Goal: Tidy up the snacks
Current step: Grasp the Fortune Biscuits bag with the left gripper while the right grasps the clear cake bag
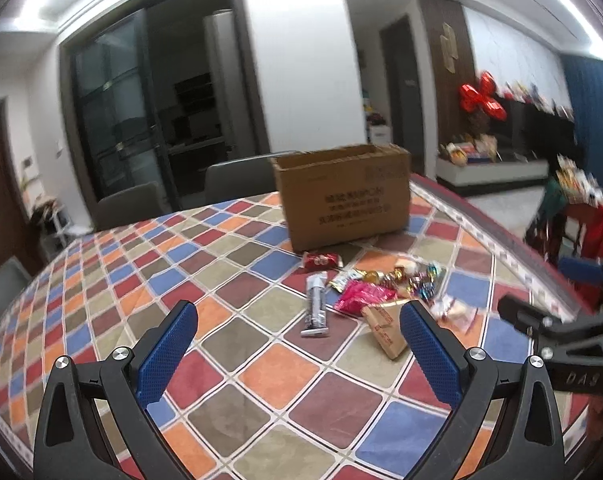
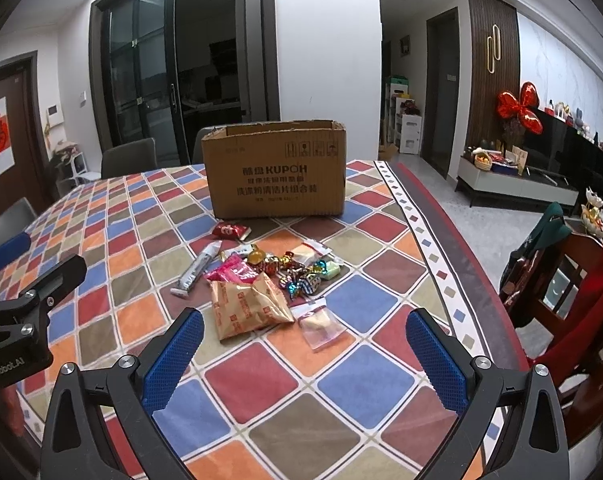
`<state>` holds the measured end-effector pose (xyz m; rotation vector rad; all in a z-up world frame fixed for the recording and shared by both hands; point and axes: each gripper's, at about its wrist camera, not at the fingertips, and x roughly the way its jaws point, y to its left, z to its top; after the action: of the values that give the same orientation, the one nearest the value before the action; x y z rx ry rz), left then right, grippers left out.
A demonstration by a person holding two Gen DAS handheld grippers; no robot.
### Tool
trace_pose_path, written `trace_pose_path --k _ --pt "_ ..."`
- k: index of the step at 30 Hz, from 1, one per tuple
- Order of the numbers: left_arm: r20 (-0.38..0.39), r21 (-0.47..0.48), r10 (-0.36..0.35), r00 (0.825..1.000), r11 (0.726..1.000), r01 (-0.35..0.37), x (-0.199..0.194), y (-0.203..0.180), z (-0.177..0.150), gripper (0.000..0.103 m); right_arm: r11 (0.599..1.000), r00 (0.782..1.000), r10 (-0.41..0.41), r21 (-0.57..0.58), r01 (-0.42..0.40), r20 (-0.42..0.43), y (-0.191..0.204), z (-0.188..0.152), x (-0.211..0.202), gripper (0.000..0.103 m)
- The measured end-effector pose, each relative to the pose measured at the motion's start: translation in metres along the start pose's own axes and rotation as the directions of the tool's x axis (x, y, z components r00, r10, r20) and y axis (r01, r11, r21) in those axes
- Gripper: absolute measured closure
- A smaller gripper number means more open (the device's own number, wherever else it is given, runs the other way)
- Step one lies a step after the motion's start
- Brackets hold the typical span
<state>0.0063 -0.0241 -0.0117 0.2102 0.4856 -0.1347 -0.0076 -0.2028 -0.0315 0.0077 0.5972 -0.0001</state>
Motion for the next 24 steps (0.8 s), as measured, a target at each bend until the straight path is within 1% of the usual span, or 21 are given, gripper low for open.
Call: trace_pose_path --k 4,6,10,12,14,15,17,19,20,24 --pt "-0.027 0.114 -0.065 0.998 0.991 0.067 0.018 -0.017 0.0 0.005 1.0 1.0 -0.015 -0.021 0.015 -0.018 -0.009 -0.002 0.015 0.001" --pt "-0.043 0.163 -0.107 0.993 0.98 0.112 0.029 -0.026 0.001 0.007 0.999 0.999 -0.018 -0.035 0.017 -0.032 -0.013 -0.003 0.023 0.001" --pt "-0.055 0.244 -0.16 0.986 0.955 0.168 0.05 -0.043 0.003 0.011 0.999 0.997 0.007 -0.047 -0.01 -0.074 -0.02 -0.004 0.041 0.001" --pt "-0.074 0.27 -0.198 0.977 0.94 0.21 0.06 -0.048 0.003 0.014 0.997 0.996 0.017 -0.067 -0.024 -0.09 -0.021 -0.004 0.051 0.004" --pt "-0.101 0.291 -0.233 0.967 0.923 0.253 0.072 -0.054 0.002 0.019 0.995 0.993 0.034 -0.092 -0.044 -0.112 -0.022 -0.003 0.061 0.009" --pt "-0.114 0.298 -0.252 0.961 0.914 0.275 0.077 -0.056 0.001 0.02 0.993 0.991 0.042 -0.103 -0.055 -0.124 -0.022 -0.002 0.067 0.01" --pt "-0.135 0.319 -0.281 0.95 0.895 0.31 0.085 -0.062 -0.001 0.023 0.988 0.987 0.052 -0.133 -0.073 -0.149 -0.023 -0.002 0.077 0.016" --pt "-0.152 0.356 -0.299 0.942 0.873 0.334 0.094 -0.069 -0.003 0.028 0.982 0.983 0.069 -0.161 -0.097 -0.172 -0.021 -0.003 0.085 0.018" --pt "-0.158 0.371 -0.306 0.939 0.863 0.344 0.098 -0.073 -0.004 0.029 0.98 0.98 0.077 -0.168 -0.108 -0.182 -0.022 -0.002 0.088 0.022" --pt "-0.197 0.391 -0.334 0.922 0.835 0.387 0.113 -0.079 -0.006 0.031 0.969 0.97 0.105 -0.198 -0.15 -0.22 -0.021 -0.001 0.104 0.028"
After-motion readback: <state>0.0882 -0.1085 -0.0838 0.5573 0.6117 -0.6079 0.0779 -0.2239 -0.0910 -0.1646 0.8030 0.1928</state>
